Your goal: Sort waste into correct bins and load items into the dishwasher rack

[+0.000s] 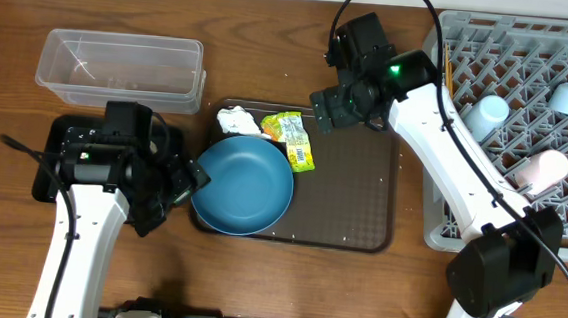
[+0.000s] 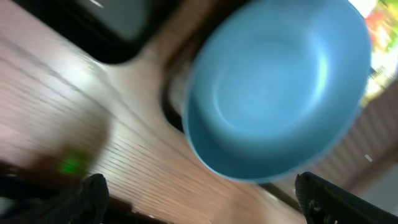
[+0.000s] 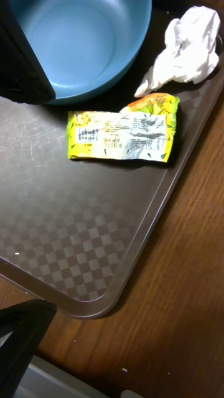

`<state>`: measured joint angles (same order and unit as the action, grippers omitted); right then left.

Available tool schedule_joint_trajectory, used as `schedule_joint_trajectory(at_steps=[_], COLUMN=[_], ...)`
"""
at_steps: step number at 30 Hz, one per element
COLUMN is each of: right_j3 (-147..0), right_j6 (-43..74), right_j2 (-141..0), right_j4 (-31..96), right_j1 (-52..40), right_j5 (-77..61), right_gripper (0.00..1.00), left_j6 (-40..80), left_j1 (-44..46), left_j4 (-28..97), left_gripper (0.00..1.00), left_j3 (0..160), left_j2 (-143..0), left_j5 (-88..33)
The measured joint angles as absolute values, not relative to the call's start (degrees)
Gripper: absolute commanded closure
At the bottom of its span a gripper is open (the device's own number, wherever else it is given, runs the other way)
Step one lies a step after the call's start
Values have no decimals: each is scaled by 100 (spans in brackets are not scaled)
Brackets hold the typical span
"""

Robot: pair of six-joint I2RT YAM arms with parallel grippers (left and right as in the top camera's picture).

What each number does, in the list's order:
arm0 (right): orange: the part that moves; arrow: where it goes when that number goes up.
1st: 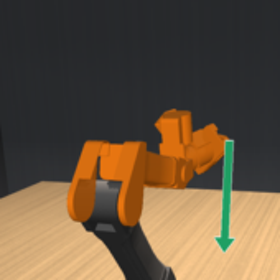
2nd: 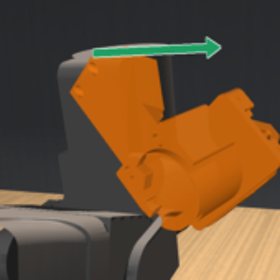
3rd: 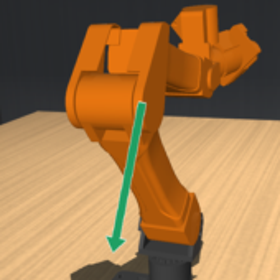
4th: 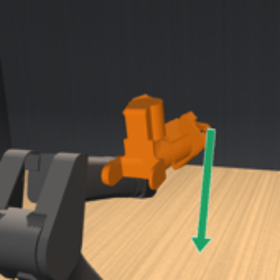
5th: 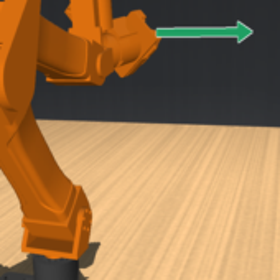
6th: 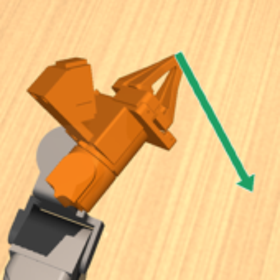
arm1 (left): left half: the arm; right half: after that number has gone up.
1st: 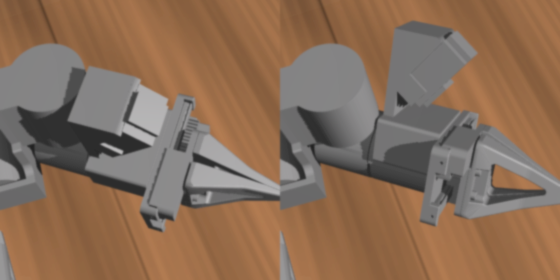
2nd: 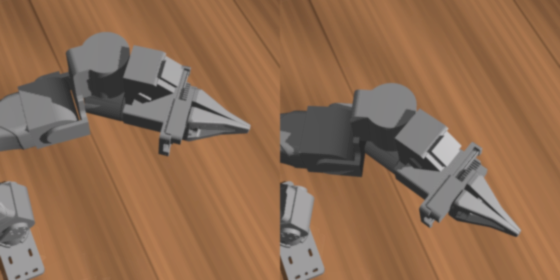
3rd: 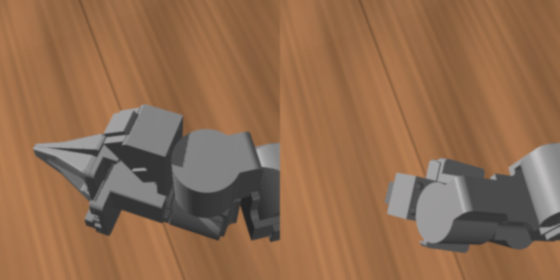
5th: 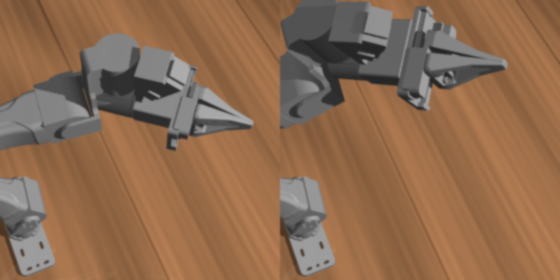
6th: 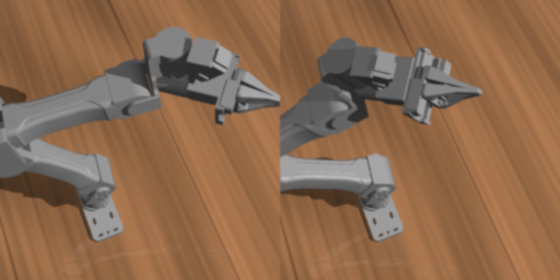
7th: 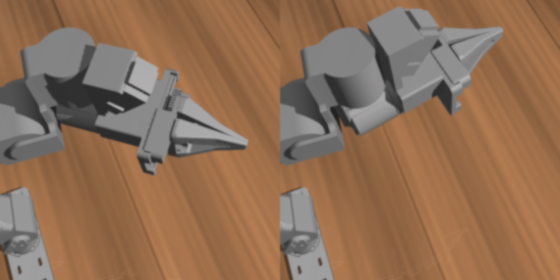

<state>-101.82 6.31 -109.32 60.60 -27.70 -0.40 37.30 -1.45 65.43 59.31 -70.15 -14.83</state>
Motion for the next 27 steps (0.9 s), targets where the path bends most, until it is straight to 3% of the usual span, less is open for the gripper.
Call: schedule_joint_trajectory(at_steps=[9,27], right_j3=[-10182,-10182], right_j6=[631,631], right_j2=[-10932,-10932], right_j4=[6060,6053], right_j1=[-2770,-2770], right_j5=[-40,-40], right_gripper=[1,1], left_j6=[4211,4521], left_j1=[-836,-1951], left_j4=[6895,7548], left_gripper=[2,2], left_j3=[5931,5931], left_j2=[-7015,-7017], left_j5=[-123,519])
